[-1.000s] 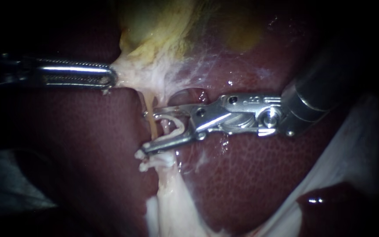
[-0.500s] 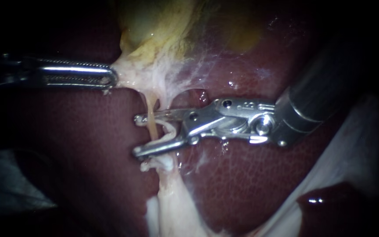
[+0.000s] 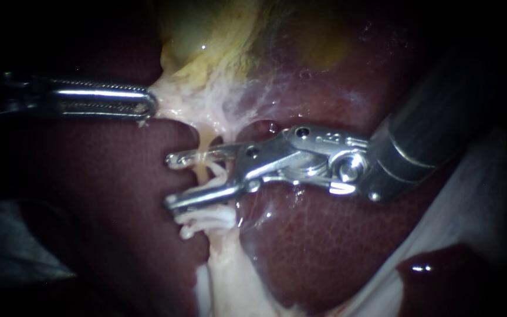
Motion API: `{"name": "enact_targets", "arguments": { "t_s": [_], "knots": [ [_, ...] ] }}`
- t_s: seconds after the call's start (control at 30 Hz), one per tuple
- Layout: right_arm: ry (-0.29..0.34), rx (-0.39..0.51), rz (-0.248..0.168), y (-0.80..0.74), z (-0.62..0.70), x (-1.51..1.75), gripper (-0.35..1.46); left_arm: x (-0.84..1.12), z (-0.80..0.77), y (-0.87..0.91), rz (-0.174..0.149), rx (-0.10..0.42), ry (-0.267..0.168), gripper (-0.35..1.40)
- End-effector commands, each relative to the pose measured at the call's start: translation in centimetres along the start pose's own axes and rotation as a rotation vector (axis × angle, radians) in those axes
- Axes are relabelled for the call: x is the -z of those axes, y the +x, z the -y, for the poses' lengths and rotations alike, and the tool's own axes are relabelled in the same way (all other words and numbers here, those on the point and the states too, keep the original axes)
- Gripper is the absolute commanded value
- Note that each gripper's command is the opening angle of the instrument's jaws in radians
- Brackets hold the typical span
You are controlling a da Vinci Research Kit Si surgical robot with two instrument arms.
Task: Clipping third clip left tube
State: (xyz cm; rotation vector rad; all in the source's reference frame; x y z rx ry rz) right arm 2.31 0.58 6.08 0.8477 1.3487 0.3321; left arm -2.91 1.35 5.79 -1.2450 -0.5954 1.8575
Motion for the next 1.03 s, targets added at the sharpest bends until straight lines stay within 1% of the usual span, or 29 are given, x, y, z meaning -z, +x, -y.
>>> {"name": "enact_targets", "arguments": {
  "t_s": [0.03,0.2,0.23,0.3,0.37,0.47,0.53,0.57,0.67,1.03],
  "knots": [
    [-0.006,-0.008,0.001,0.0,0.0,0.02,0.34,0.0,0.0,0.0,0.0,0.0,0.0,-0.35],
    [-0.004,-0.032,0.003,0.0,0.0,0.05,0.17,0.0,0.0,0.0,0.0,0.0,0.0,-0.35],
    [-0.004,-0.038,0.003,0.0,0.0,0.06,0.09,0.0,0.0,0.0,0.0,0.0,0.0,-0.35],
    [-0.003,-0.044,0.004,-0.01,0.01,0.07,0.01,0.0,0.0,0.0,0.0,0.0,0.0,-0.35],
    [-0.002,-0.068,0.005,-0.01,0.01,0.09,-0.09,0.0,0.0,0.0,0.0,0.0,0.0,-0.35],
    [-0.001,-0.109,0.009,-0.01,0.01,0.11,-0.18,0.0,0.0,0.0,0.0,0.0,0.0,-0.35],
    [0.0,-0.138,0.011,-0.02,0.01,0.13,-0.35,0.0,0.0,0.0,0.0,0.0,0.0,-0.35],
    [-0.003,-0.138,0.011,-0.02,0.02,0.14,-0.35,0.0,0.0,0.0,0.0,0.0,0.0,-0.35],
    [-0.04,-0.138,0.004,-0.03,0.04,0.16,-0.35,0.0,0.0,0.0,0.0,0.0,0.0,-0.35],
    [-0.041,-0.138,0.004,-0.04,0.03,0.17,-0.35,0.0,0.01,0.0,0.0,0.0,-0.001,-0.35]
  ]
}}
